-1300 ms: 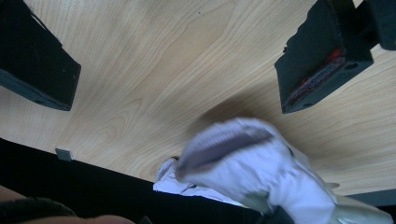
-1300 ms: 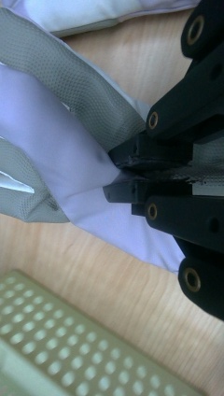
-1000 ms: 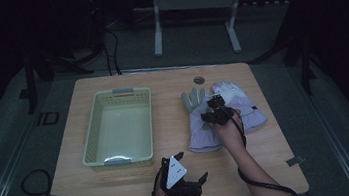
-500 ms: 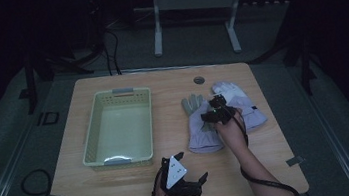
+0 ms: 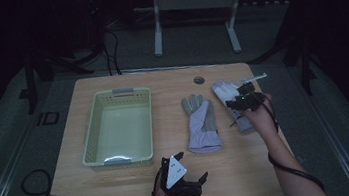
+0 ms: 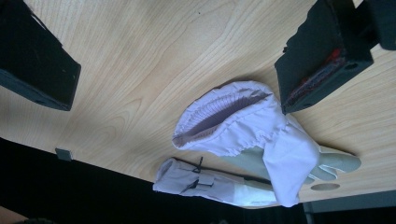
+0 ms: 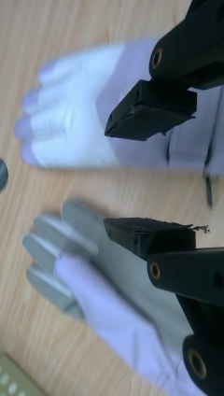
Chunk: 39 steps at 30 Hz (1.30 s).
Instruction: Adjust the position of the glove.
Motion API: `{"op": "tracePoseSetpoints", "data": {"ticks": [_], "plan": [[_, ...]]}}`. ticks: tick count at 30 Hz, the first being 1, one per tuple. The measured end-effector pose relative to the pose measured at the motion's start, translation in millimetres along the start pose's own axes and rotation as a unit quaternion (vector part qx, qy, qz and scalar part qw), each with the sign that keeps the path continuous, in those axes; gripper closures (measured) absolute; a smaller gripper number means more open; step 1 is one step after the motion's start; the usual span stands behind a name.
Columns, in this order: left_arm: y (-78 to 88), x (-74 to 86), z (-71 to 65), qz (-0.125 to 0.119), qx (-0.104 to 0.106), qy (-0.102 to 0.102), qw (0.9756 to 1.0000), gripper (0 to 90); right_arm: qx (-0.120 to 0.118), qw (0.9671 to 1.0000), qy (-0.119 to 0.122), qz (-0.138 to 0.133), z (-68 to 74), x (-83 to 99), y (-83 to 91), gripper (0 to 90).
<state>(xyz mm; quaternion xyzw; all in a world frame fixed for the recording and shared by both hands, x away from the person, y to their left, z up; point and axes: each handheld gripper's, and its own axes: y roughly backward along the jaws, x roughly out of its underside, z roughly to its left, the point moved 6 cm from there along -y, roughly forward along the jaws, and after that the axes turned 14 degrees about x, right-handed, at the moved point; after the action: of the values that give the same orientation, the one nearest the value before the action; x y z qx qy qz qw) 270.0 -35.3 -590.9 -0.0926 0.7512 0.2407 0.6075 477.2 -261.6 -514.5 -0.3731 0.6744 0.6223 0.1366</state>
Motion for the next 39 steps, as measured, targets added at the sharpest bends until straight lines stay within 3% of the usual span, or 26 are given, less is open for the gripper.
{"op": "tracePoseSetpoints", "data": {"ticks": [8, 15, 19, 23, 26, 28, 32, 34, 39], "plan": [[0.1, 0.1, 0.4, 0.0, 0.0, 0.001, 1.0, 0.1, 0.008, 0.9998, -0.009, 0.016, -38.9, 10.4, -10.7, 48.6], [0.1, 0.1, 0.6, 0.0, 0.0, 0.003, 1.0, 0.1, -0.01, 0.9992, -0.027, 0.026, -49.6, 17.2, -27.1, 48.3], [0.1, 0.1, 0.5, -0.001, 0.0, 0.003, 1.0, 0.1, -0.01, 0.9991, -0.026, 0.031, -51.6, 18.6, -36.9, 47.4], [0.1, 0.1, 0.5, 0.0, 0.0, 0.002, 1.0, 0.1, 0.012, 0.9991, -0.012, 0.038, -49.8, 24.1, -49.7, 47.5], [0.1, 0.1, 0.4, 0.0, 0.0, 0.001, 1.0, 0.1, 0.003, 0.9983, -0.016, 0.055, -47.5, 32.8, -62.8, 48.3], [0.1, 0.1, 0.1, 0.0, 0.0, 0.001, 1.0, 0.1, -0.003, 0.9978, -0.033, 0.057, -47.9, 35.9, -67.5, 49.7], [0.1, 0.1, 0.2, 0.0, 0.0, 0.002, 1.0, 0.1, -0.009, 0.9977, -0.029, 0.06, -47.8, 35.6, -69.5, 62.1], [0.1, 0.1, 0.3, 0.0, 0.0, 0.001, 1.0, 0.1, -0.009, 0.9976, -0.026, 0.063, -46.9, 34.7, -69.1, 63.1], [0.1, 0.1, 0.5, 0.0, 0.0, 0.003, 1.0, 0.1, 0.011, 0.9971, -0.026, 0.07, -44.3, 28.1, -60.4, 77.0]]}}
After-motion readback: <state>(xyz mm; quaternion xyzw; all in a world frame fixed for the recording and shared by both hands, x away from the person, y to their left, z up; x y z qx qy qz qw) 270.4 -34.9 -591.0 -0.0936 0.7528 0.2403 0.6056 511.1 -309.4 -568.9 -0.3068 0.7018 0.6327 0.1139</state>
